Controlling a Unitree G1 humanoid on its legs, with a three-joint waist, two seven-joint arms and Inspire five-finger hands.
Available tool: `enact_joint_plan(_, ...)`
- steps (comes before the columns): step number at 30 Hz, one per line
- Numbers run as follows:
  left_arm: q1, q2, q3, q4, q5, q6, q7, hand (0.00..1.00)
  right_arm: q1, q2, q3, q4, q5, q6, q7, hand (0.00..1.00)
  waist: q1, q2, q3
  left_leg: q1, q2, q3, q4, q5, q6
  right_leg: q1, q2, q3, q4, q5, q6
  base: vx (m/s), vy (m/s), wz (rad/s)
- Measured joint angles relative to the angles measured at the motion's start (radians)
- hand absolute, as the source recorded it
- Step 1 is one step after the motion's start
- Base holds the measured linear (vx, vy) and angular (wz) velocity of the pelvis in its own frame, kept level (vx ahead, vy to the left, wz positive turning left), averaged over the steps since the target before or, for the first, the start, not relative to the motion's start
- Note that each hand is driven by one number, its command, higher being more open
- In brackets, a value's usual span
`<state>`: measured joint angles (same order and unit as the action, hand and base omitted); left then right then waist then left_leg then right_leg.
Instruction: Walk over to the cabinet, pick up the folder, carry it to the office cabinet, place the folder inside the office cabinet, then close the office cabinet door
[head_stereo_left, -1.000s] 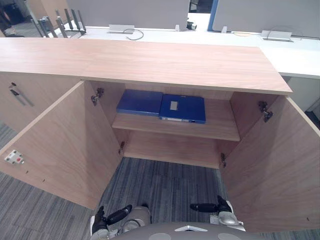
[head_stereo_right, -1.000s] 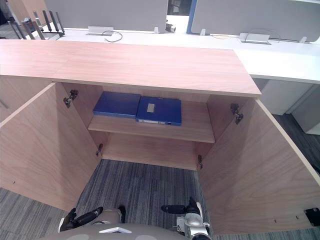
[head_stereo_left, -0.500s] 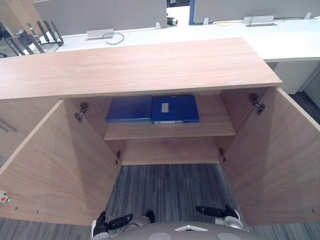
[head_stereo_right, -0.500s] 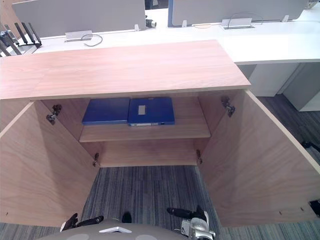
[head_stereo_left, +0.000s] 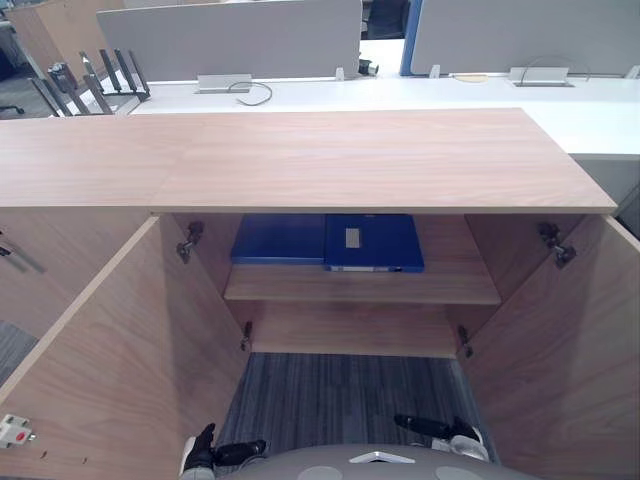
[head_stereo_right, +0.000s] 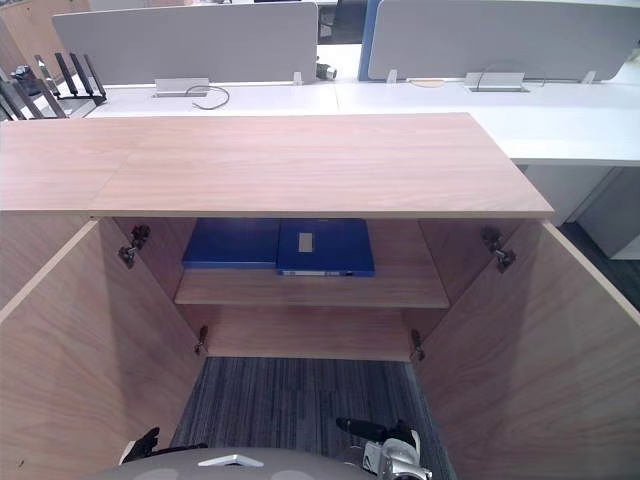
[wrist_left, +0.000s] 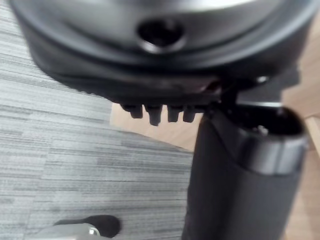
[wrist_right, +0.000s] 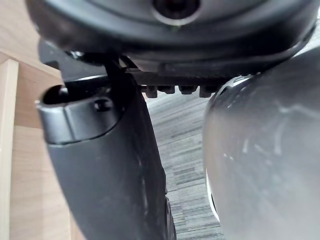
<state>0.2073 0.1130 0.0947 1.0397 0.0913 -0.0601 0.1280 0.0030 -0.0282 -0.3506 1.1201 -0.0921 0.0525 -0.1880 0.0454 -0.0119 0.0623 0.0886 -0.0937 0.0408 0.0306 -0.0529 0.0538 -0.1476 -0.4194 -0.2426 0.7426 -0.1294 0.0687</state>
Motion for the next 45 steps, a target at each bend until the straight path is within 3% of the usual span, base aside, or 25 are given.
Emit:
enact_joint_plan(2,-0.004,-0.003,0.001,0.000,0.000,0.000,0.000,1.00,0.000,0.004,0.015,-0.016,0.000,0.001,0.001,1.00,-0.002,0.004,0.014,0.004,0.016,-0.017,0.002,0.000,0.000,-0.005,0.054,-0.024,-0.063,-0.063,0.009,0.06,-0.046,0.25)
enact_joint_plan(3,-0.004,-0.004,0.002,-0.001,0.000,0.000,0.000,1.00,0.000,0.005,0.021,-0.018,0.000,0.000,0.001,1.00,-0.003,0.005,0.016,0.004,0.022,-0.023,0.003,-0.001,-0.003,-0.002,0.070,-0.030,-0.097,-0.067,0.009,0.04,-0.089,0.30)
enact_joint_plan(6,-0.003,-0.009,0.052,-0.008,0.005,0.000,-0.006,1.00,0.004,0.028,0.049,-0.019,-0.001,0.000,0.004,1.00,0.003,-0.033,0.025,0.004,0.031,-0.044,0.020,-0.025,-0.040,0.076,0.123,-0.053,-0.343,-0.062,0.044,0.03,-0.170,0.20)
enact_joint_plan(7,-0.002,-0.027,0.073,-0.009,0.022,0.000,-0.004,1.00,0.004,0.021,0.048,-0.021,-0.002,0.001,0.005,1.00,0.001,-0.013,0.024,0.002,0.052,-0.045,0.019,-0.026,-0.055,0.094,0.147,-0.074,-0.387,-0.061,0.040,0.04,-0.204,0.07)
enact_joint_plan(11,0.001,-0.046,0.122,-0.010,0.025,0.000,0.000,1.00,0.008,0.016,0.074,-0.037,-0.002,0.000,0.002,1.00,0.003,-0.007,0.023,-0.002,0.099,-0.036,0.014,-0.033,-0.088,0.103,0.200,-0.087,-0.424,-0.061,0.023,0.05,-0.130,-0.05)
enact_joint_plan(17,0.004,-0.040,0.128,-0.009,0.029,-0.001,0.003,1.00,0.029,0.016,0.221,-0.106,0.000,0.002,-0.021,1.00,-0.002,-0.017,0.011,-0.009,0.118,-0.027,-0.003,-0.034,-0.098,0.133,0.236,-0.091,-0.517,-0.015,0.028,0.10,-0.016,-0.06)
enact_joint_plan(19,0.002,-0.031,0.121,-0.010,0.029,-0.001,0.005,1.00,0.053,0.023,0.341,-0.248,-0.004,0.006,-0.025,1.00,-0.003,-0.026,0.008,-0.013,0.117,-0.017,-0.012,-0.034,-0.098,0.133,0.244,-0.076,-0.558,0.012,0.034,0.05,0.050,-0.20)
enact_joint_plan(21,0.001,-0.011,0.092,-0.011,0.030,-0.004,0.005,1.00,0.101,0.027,0.458,-0.501,-0.075,0.000,-0.023,1.00,-0.014,-0.044,-0.003,-0.033,0.108,-0.015,-0.015,-0.032,-0.095,0.133,0.247,-0.066,-0.614,0.049,0.041,0.02,0.051,-0.10)
enact_joint_plan(24,0.000,0.006,0.061,-0.011,0.034,-0.009,0.005,1.00,0.121,0.014,0.526,-0.761,-0.209,-0.043,-0.022,1.00,-0.020,-0.058,-0.010,-0.047,0.089,-0.013,-0.012,-0.030,-0.091,0.136,0.245,-0.052,-0.668,0.094,0.050,0.01,0.061,-0.08)
enact_joint_plan(28,0.001,0.021,0.031,-0.009,0.040,-0.019,0.006,1.00,0.114,-0.056,0.613,-0.913,-0.367,-0.114,-0.033,1.00,-0.017,-0.067,-0.015,-0.046,0.066,-0.018,0.005,-0.033,-0.083,0.155,0.229,-0.047,-0.696,0.118,0.053,-0.02,0.073,-0.03)
enact_joint_plan(31,0.001,0.037,-0.003,-0.009,0.044,-0.030,-0.001,1.00,0.068,-0.102,0.690,-0.907,-0.458,-0.145,-0.020,1.00,-0.012,-0.070,-0.014,-0.052,0.061,-0.019,0.006,-0.034,-0.065,0.150,0.227,-0.038,-0.699,0.119,0.054,-0.05,0.031,-0.04)
enact_joint_plan(37,-0.008,0.041,-0.047,-0.010,0.042,-0.050,-0.007,1.00,-0.088,-0.162,0.783,-0.678,-0.484,-0.149,0.010,1.00,0.009,-0.054,-0.003,-0.092,0.051,-0.034,0.030,-0.027,-0.052,0.130,0.228,-0.036,-0.715,0.141,0.046,-0.09,0.001,0.04)
enact_joint_plan(42,-0.012,0.024,-0.063,-0.026,0.036,-0.054,-0.004,1.00,-0.236,-0.219,0.827,-0.446,-0.485,-0.130,0.020,1.00,0.025,0.003,0.050,-0.119,0.044,-0.058,0.037,-0.012,-0.040,0.125,0.226,-0.057,-0.730,0.162,0.041,-0.08,0.003,0.13)
enact_joint_plan(45,-0.019,0.023,-0.084,-0.028,0.036,-0.061,0.000,1.00,-0.307,-0.235,0.835,-0.347,-0.490,-0.126,0.027,1.00,0.035,0.018,0.070,-0.142,0.042,-0.072,0.038,-0.003,-0.040,0.109,0.227,-0.067,-0.731,0.167,0.039,-0.05,-0.003,0.12)
